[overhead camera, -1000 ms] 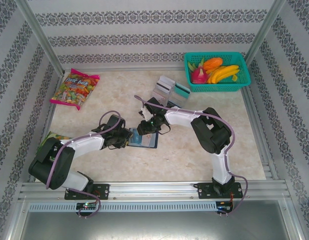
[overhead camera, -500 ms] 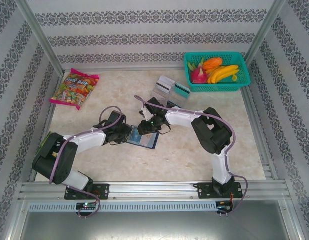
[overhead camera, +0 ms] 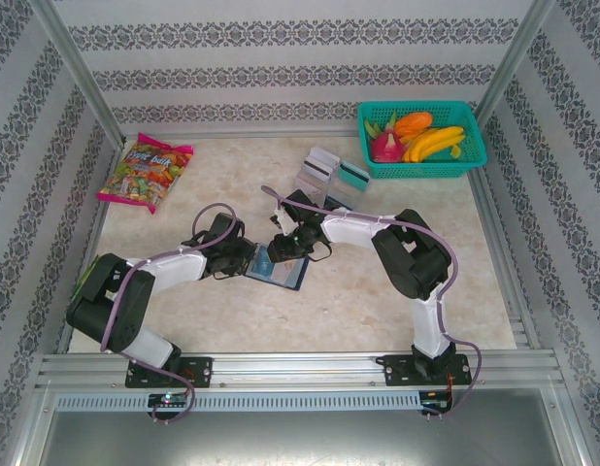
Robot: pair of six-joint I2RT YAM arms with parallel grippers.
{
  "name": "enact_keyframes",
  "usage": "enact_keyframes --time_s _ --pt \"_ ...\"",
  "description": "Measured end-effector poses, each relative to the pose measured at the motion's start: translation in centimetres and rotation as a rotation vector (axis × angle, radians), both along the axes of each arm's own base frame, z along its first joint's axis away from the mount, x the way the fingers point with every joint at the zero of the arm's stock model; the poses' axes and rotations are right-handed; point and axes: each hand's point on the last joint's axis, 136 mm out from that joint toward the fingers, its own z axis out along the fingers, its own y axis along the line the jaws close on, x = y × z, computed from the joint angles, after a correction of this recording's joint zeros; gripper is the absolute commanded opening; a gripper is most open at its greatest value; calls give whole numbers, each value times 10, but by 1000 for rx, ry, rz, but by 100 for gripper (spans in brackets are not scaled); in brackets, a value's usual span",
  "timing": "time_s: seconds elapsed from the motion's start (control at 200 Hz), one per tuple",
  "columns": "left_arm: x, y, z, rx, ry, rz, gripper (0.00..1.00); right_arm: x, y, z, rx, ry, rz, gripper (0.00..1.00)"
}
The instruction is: Put the credit cards into the card holder
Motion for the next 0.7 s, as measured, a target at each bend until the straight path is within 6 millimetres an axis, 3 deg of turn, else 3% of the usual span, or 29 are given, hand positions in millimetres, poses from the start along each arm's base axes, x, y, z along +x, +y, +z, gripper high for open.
enact_keyframes --time_s 0.699 --pt "29 25 7 -24 -46 89 39 -1 1 -1 3 -3 3 36"
